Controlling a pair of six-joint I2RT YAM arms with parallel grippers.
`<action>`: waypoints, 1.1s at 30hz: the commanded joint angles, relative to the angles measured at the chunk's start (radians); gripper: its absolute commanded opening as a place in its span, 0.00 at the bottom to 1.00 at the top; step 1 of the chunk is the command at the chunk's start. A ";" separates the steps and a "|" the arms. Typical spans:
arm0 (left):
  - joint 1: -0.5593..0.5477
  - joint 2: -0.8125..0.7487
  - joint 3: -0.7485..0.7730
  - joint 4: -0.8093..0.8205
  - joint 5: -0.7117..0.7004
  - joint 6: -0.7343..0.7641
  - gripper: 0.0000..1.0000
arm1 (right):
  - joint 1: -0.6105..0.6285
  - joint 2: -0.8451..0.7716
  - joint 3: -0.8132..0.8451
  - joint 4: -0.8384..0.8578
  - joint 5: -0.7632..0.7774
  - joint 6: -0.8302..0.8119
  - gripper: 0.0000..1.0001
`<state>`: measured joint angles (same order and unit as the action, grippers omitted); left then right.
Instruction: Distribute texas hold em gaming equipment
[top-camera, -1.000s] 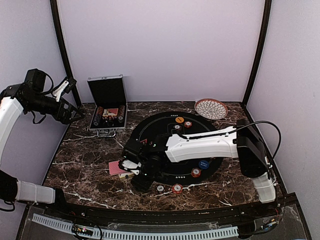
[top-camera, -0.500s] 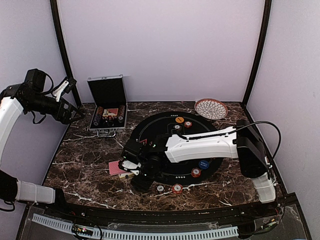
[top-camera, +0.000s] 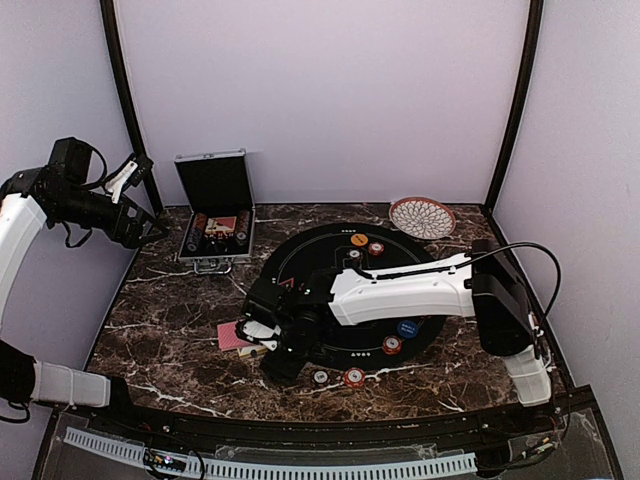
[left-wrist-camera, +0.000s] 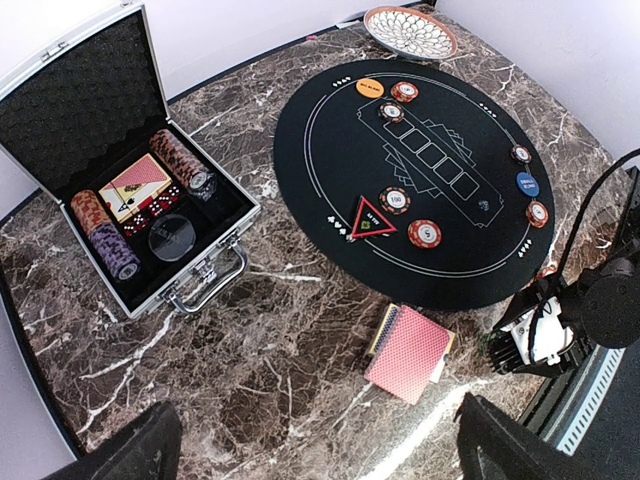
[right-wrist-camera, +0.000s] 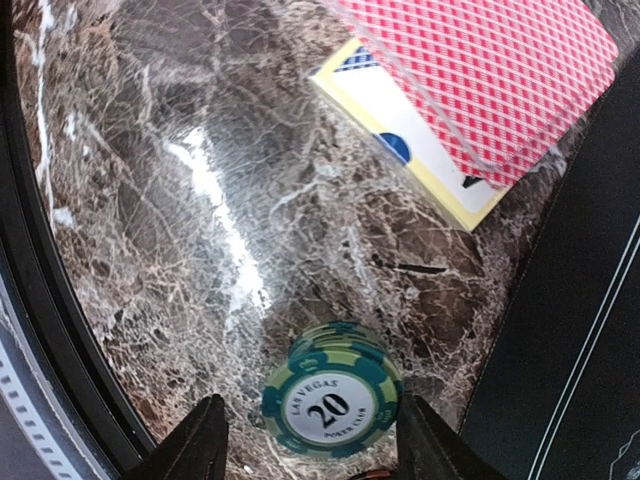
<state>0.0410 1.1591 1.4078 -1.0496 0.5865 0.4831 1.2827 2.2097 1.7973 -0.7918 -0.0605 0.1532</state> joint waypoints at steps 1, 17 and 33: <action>-0.001 -0.011 0.027 -0.030 0.016 0.012 0.99 | 0.016 0.036 0.005 -0.013 -0.002 -0.001 0.62; -0.002 -0.022 0.022 -0.027 0.016 0.009 0.99 | 0.016 0.017 0.000 0.001 0.041 0.002 0.57; -0.002 -0.028 0.020 -0.030 0.015 0.011 0.99 | 0.017 -0.010 0.012 -0.001 0.045 0.008 0.39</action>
<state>0.0410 1.1591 1.4078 -1.0496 0.5865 0.4835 1.2881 2.2215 1.7950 -0.7925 -0.0277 0.1589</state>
